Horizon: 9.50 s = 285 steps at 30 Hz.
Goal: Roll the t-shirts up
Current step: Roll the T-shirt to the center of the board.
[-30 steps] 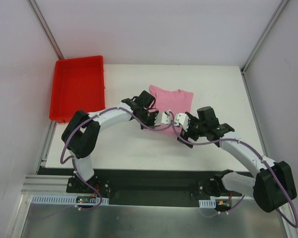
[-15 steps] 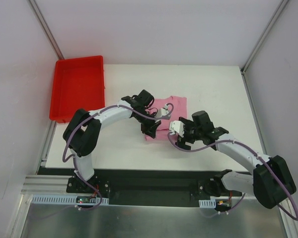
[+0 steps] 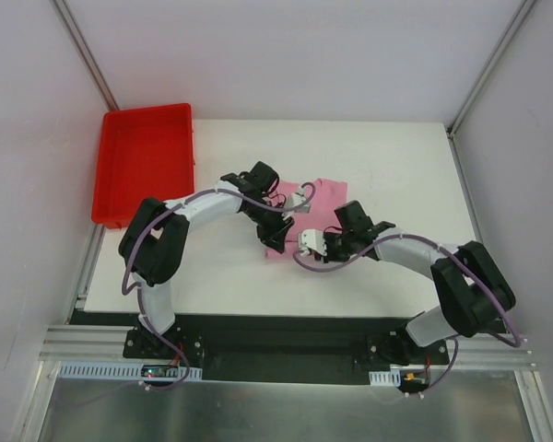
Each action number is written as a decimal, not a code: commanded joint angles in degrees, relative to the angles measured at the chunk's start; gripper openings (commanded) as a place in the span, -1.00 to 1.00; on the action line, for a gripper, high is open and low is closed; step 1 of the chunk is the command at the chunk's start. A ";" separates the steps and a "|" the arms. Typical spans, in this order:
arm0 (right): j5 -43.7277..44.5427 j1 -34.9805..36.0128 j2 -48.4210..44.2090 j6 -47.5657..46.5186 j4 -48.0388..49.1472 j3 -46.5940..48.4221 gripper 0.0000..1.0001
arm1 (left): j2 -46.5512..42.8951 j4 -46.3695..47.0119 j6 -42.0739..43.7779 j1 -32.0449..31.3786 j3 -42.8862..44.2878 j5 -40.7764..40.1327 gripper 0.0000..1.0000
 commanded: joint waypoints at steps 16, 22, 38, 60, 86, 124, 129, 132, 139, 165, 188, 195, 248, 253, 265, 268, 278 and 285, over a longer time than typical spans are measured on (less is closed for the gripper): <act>-22.90 -13.89 43.71 -14.59 -86.35 56.48 -0.88 | -26.12 9.37 2.55 4.08 -5.68 -27.74 0.21; -25.36 -14.95 50.12 -8.86 -86.10 60.80 -0.87 | -34.39 22.54 18.39 -8.31 -23.95 -30.56 0.22; -25.89 -17.33 56.55 -1.03 -86.37 62.11 -0.88 | -20.00 44.88 30.19 -12.63 -30.83 -23.36 0.24; -25.89 -17.68 58.31 2.22 -86.37 63.97 -0.61 | -3.38 37.17 44.88 -11.58 -26.79 -30.75 -0.53; -9.72 -12.94 -16.57 0.91 -8.16 2.45 0.93 | 12.36 -11.36 12.97 -0.33 16.72 5.29 -1.00; -9.19 -8.18 14.88 -13.41 -23.75 20.79 -0.70 | 11.92 -11.55 7.89 3.71 17.43 5.92 -0.24; -12.79 -9.68 22.08 -16.32 -46.31 33.44 -0.73 | 5.87 -1.20 -0.03 5.99 14.53 -3.66 -0.12; -13.84 -11.26 26.31 -16.58 -54.86 40.75 -0.76 | 2.00 3.90 -4.24 7.58 12.42 -8.83 -0.10; -15.43 -15.21 36.59 -15.18 -70.00 54.72 -0.77 | -0.39 6.21 -6.01 8.11 7.76 -7.46 -0.10; -25.89 -21.28 60.86 6.09 -86.37 72.14 -0.77 | -19.02 33.89 26.23 -6.66 -22.48 -19.93 0.01; -26.86 -21.81 61.12 6.18 -86.37 72.23 -0.75 | -2.15 37.52 40.73 -6.57 -18.09 -27.66 0.07; -27.12 -21.90 61.21 6.36 -86.45 72.14 -0.72 | 9.25 8.53 45.31 -6.13 -0.56 -26.96 -0.23; -32.91 -24.53 57.24 8.47 -82.29 61.58 -0.72 | -0.96 -1.66 19.55 1.96 9.63 -10.34 0.05; -36.53 -26.03 61.12 7.59 -86.37 62.65 -0.72 | -9.34 13.65 25.61 0.73 -7.49 -16.14 0.10; -36.44 -26.03 61.83 8.82 -86.37 62.91 -0.71 | -10.94 48.20 44.16 -3.40 -23.35 -20.89 0.09; -36.44 -26.03 62.00 8.99 -86.37 63.00 -0.72 | -9.18 50.86 46.71 -3.76 -22.57 -20.11 0.08; -36.44 -26.03 62.18 9.61 -86.37 63.09 -0.72 | -1.36 50.95 55.15 -3.76 -20.72 -18.96 -0.01; -36.09 -25.85 62.18 9.61 -86.37 63.09 -0.72 | 5.85 46.93 59.83 -3.85 -15.04 -21.42 -0.34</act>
